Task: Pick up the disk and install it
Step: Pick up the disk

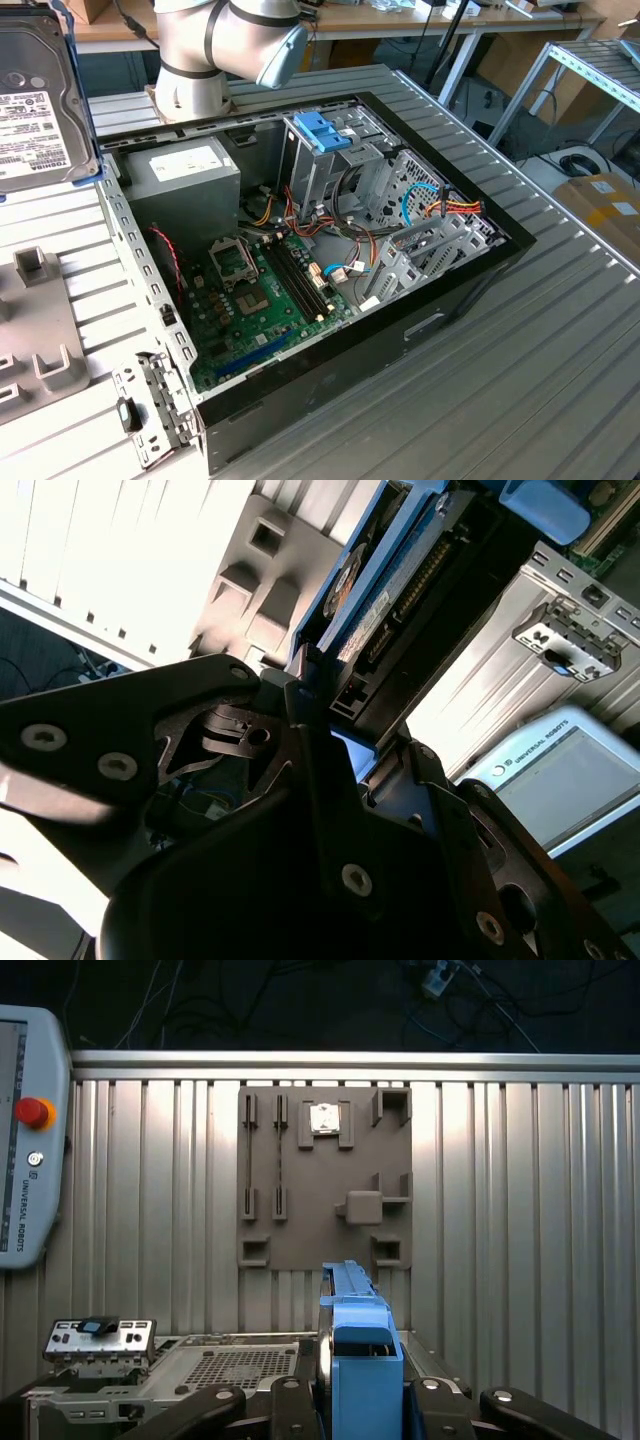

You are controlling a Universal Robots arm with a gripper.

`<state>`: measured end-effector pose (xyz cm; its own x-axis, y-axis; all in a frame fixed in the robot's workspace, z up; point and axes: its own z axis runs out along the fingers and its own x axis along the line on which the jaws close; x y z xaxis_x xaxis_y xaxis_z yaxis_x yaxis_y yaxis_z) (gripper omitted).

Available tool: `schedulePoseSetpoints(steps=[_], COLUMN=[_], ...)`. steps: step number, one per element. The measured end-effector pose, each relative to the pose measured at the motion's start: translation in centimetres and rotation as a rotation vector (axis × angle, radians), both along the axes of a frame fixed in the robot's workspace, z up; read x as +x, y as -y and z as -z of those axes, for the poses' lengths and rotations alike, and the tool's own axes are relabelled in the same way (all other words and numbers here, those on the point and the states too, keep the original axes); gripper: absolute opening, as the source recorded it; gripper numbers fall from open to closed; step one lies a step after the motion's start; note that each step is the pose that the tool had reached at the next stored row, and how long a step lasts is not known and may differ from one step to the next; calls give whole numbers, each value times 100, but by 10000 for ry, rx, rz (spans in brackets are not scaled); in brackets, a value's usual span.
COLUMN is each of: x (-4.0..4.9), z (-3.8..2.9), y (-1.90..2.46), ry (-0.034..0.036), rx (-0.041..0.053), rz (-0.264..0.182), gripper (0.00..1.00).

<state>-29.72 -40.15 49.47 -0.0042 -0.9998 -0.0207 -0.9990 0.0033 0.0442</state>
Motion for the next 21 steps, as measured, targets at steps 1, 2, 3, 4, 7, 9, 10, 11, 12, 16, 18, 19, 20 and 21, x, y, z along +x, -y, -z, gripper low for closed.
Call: schedulePoseSetpoints(steps=[1,2,3,4,7,9,10,11,12,16,18,19,20,21], x=[2,5,7,8,14,18,20,22,24,34,38,43,46,48], z=[0,0,0,1,1,1,2,2,2,3,3,4,4,4], y=[0,0,0,0,0,0,0,0,0,0,0,0,0,0], ry=[0,0,0,0,0,0,0,0,0,0,0,0,-1,0], rx=[0,-1,-2,-2,-3,-3,-3,-4,-4,-6,-6,-7,-8,-8], rz=[0,0,0,0,0,0,0,0,0,0,0,0,0,0], gripper=[37,37,37,37,37,37,37,37,37,37,37,37,37,37])
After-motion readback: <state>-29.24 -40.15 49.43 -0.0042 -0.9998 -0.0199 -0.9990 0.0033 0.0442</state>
